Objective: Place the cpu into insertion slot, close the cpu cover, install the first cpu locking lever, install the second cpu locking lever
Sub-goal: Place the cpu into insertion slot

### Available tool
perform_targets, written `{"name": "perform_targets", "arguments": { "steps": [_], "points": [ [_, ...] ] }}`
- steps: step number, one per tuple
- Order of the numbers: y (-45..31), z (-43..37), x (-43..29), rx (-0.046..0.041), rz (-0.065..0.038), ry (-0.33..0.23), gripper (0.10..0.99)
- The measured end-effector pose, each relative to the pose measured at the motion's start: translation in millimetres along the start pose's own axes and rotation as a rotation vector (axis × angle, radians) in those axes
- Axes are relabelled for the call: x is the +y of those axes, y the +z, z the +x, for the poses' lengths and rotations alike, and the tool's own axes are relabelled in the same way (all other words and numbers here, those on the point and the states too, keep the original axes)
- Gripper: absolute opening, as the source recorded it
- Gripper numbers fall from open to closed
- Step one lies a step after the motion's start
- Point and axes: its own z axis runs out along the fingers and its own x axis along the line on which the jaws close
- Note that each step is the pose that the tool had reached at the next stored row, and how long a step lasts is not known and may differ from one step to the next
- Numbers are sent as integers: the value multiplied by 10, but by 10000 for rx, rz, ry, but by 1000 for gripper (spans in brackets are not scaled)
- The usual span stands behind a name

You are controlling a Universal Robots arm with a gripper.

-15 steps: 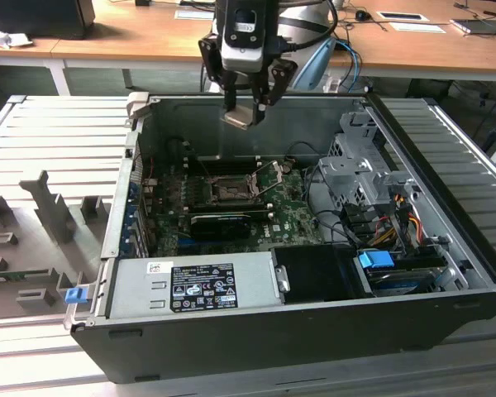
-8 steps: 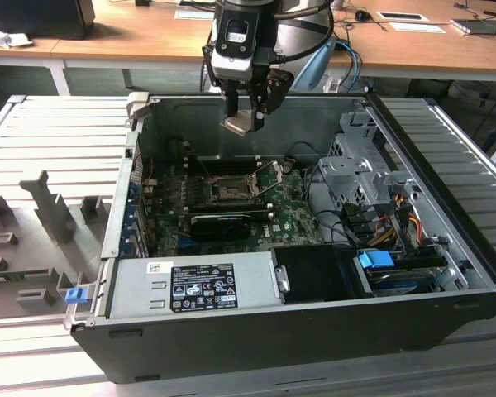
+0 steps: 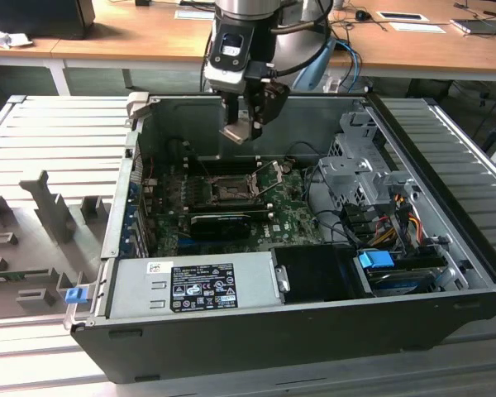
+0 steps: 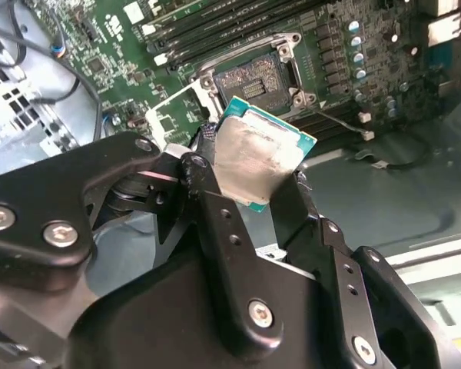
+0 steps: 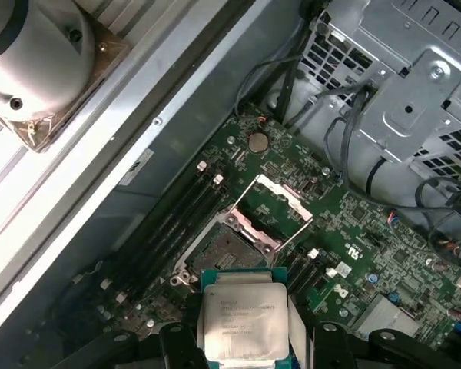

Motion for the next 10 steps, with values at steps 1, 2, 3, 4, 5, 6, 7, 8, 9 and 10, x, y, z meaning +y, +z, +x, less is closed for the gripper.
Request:
{"name": "perform_targets", "arguments": {
  "steps": [1, 2, 3, 4, 5, 6, 7, 8, 9, 10],
  "points": [
    [19, -1, -2, -8, 9, 193, 529],
    [32, -1, -3, -13, 14, 335, 529],
    [47, -1, -4, -16, 25, 512, 529],
    [64, -2, -6, -17, 35, 693, 529],
    [77, -2, -6, -22, 40, 842, 529],
    [105, -3, -8, -38, 39, 1120, 529],
    [121, -3, -10, -49, 36, 1270, 529],
    [136, -4, -11, -59, 30, 1424, 529],
    [161, -5, -13, -78, 23, 1679, 529],
    [179, -5, -14, -94, 17, 1890, 529]
  ]
}}
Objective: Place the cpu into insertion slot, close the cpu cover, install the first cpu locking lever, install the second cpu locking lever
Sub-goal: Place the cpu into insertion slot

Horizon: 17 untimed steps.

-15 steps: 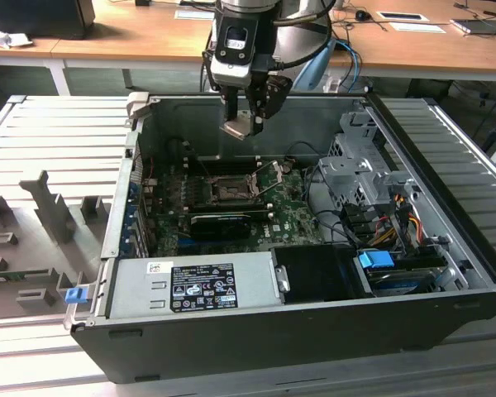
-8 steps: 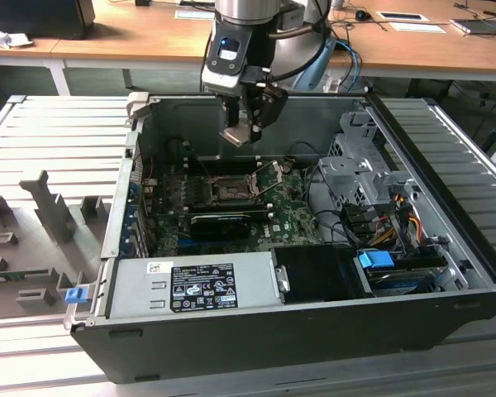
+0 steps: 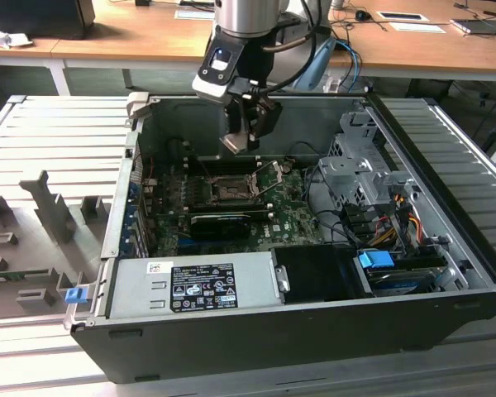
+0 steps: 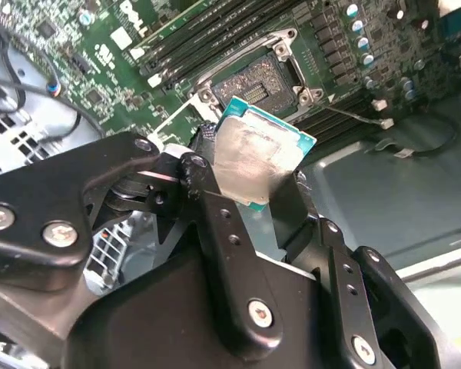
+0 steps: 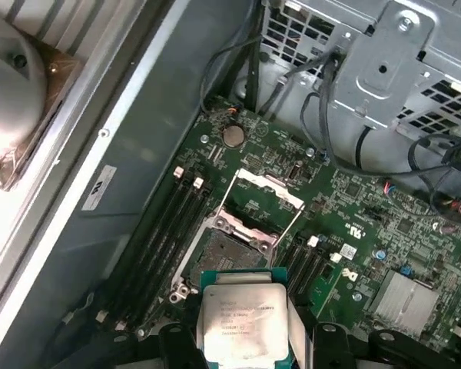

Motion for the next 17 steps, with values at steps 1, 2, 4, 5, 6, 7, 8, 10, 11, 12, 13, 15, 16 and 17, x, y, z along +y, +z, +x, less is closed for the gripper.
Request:
{"name": "perform_targets", "arguments": {
  "steps": [1, 2, 4, 5, 6, 7, 8, 10, 11, 12, 13, 15, 16, 17],
  "points": [
    [13, 0, -1, -11, -6, 166, 529],
    [32, -1, -2, -31, -15, 449, 529],
    [55, -2, -4, -63, -27, 860, 529],
    [59, -2, -4, -72, -30, 974, 529],
    [63, -2, -4, -81, -34, 1105, 529],
    [67, -2, -4, -90, -40, 1242, 529],
    [76, -3, -5, -106, -48, 1474, 529],
    [91, -3, -6, -128, -59, 1793, 529],
    [109, -4, -7, -151, -70, 2113, 529],
    [125, -4, -8, -170, -78, 2377, 529],
    [139, -5, -9, -188, -86, 2621, 529],
    [156, -5, -10, -215, -98, 2978, 529],
    [160, -5, -11, -223, -103, 3091, 529],
    [167, -6, -11, -234, -110, 3248, 529]
  ]
}}
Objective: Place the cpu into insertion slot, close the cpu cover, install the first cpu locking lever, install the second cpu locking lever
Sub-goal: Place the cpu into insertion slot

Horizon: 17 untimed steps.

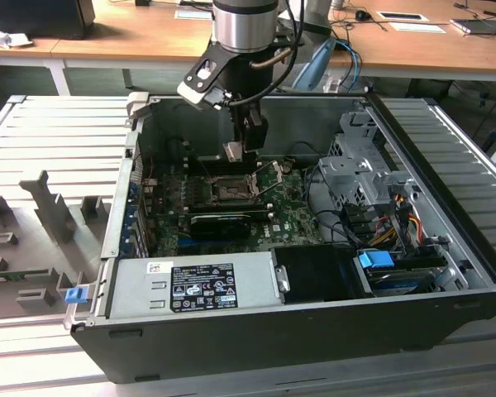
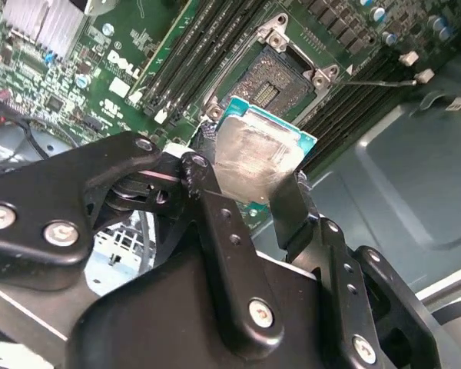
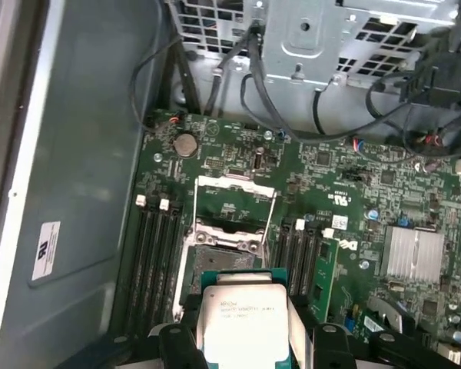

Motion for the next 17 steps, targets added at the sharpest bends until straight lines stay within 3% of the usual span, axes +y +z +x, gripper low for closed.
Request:
{"name": "perform_targets", "arguments": {
  "steps": [9, 17],
  "points": [
    [71, -2, -6, -94, -44, 1323, 529],
    [230, 0, -56, -97, -41, 1372, 529]
  ]
}}
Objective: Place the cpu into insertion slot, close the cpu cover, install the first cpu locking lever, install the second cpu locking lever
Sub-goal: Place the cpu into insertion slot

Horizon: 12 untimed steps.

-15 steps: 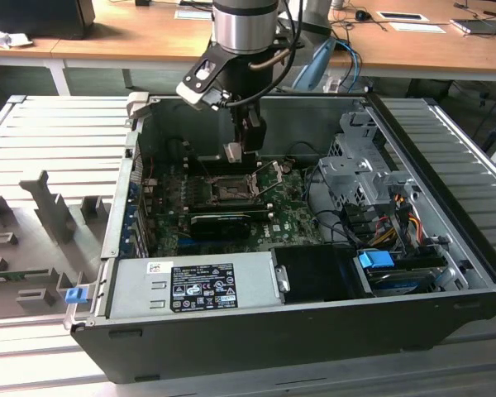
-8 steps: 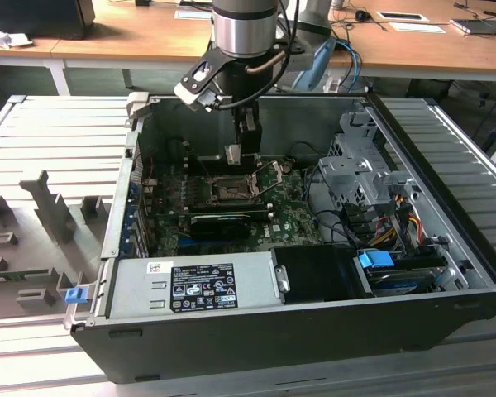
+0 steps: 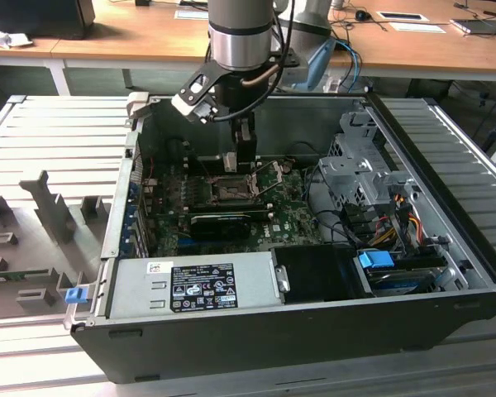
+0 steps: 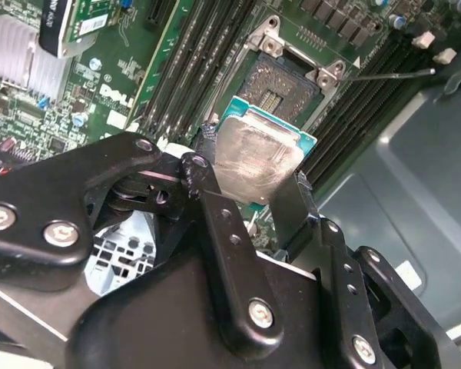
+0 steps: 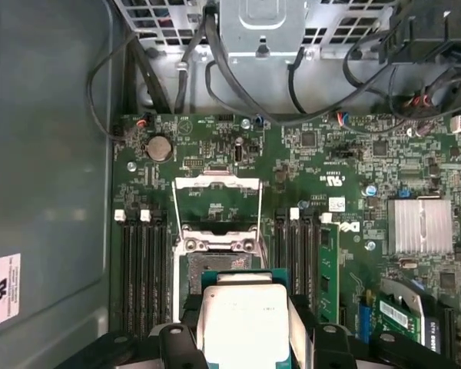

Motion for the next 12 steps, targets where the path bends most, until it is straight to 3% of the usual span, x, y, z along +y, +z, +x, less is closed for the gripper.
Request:
{"name": "perform_targets", "arguments": {
  "steps": [4, 12],
  "points": [
    [133, -3, -30, 6, 2, -34, 529],
    [295, 0, -44, 7, -6, -46, 529]
  ]
}}
